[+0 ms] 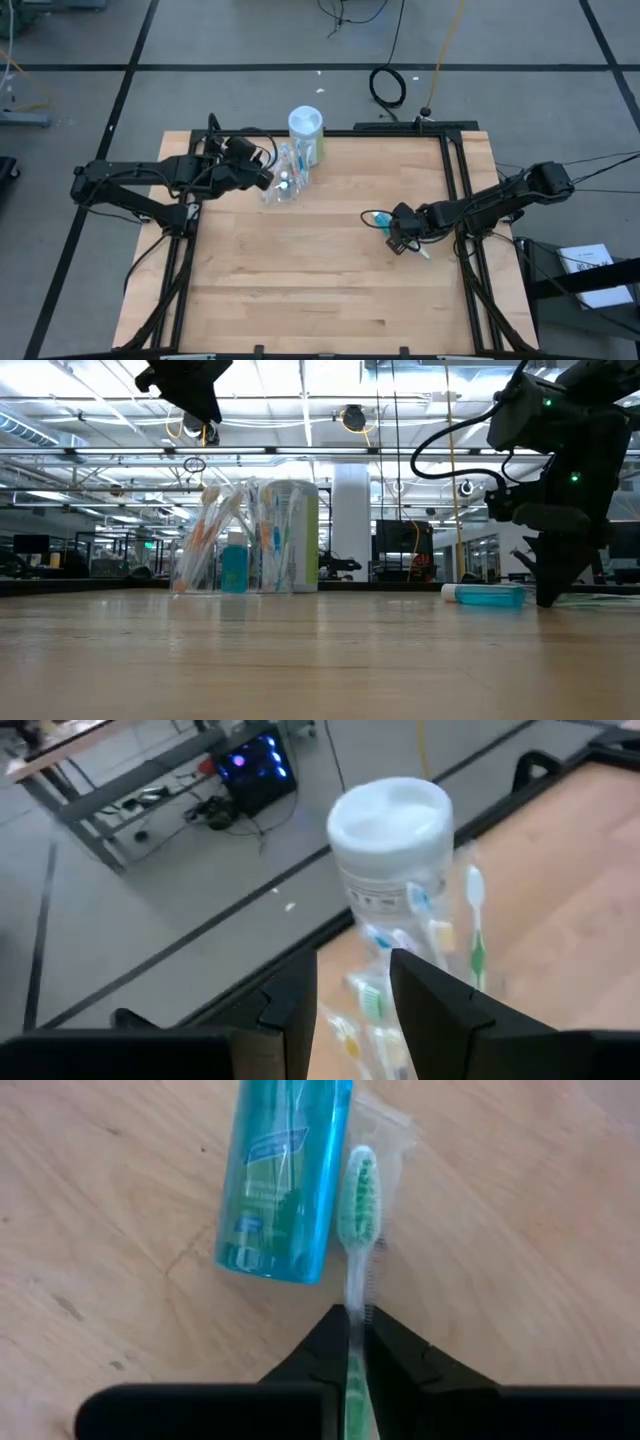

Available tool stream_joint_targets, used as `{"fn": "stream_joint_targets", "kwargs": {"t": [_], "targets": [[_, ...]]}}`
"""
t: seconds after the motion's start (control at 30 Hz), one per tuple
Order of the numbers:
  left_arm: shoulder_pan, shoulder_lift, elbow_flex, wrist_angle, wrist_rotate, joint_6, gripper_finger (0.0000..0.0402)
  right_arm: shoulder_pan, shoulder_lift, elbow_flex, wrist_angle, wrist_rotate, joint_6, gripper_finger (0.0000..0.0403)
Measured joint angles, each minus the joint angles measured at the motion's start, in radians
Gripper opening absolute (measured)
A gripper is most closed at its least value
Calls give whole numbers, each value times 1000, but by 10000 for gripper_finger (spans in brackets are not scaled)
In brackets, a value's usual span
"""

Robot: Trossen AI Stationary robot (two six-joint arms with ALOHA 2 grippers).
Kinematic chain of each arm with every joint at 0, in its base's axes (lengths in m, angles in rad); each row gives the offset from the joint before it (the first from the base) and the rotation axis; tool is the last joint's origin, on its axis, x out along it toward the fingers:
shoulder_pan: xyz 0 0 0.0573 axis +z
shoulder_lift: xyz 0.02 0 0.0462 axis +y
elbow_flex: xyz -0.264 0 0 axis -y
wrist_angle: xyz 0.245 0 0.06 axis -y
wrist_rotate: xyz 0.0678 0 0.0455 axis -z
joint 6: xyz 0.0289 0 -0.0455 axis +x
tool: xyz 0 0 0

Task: Pick & Place toothbrushing station
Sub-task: Put the green toothbrush into the transparent organizer

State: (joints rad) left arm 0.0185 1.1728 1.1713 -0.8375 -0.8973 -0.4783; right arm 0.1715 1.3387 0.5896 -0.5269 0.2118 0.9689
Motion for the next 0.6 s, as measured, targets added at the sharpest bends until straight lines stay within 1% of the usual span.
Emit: {"fn": "stream_joint_targets", "kwargs": {"t": [0.1,0.17,0.33,0.4,0.5,0.57,0.6], "targets": [[0,0,0,8,53,28,131,-1,-33,12,-3,1,-27,13],[0,0,0,14,104,58,131,-1,-73,31,-4,35,-53,6],[0,20,0,96,213,212,131,-2,-188,66,0,180,-148,5],[0,30,-2,137,263,296,131,-5,-235,69,28,253,-235,3],[0,63,-6,260,378,407,131,-6,-279,71,196,339,-379,0],[0,91,-41,379,480,469,131,-6,-284,72,402,364,-518,1],[0,106,-64,480,543,509,131,-6,-282,72,497,359,-604,1]]}}
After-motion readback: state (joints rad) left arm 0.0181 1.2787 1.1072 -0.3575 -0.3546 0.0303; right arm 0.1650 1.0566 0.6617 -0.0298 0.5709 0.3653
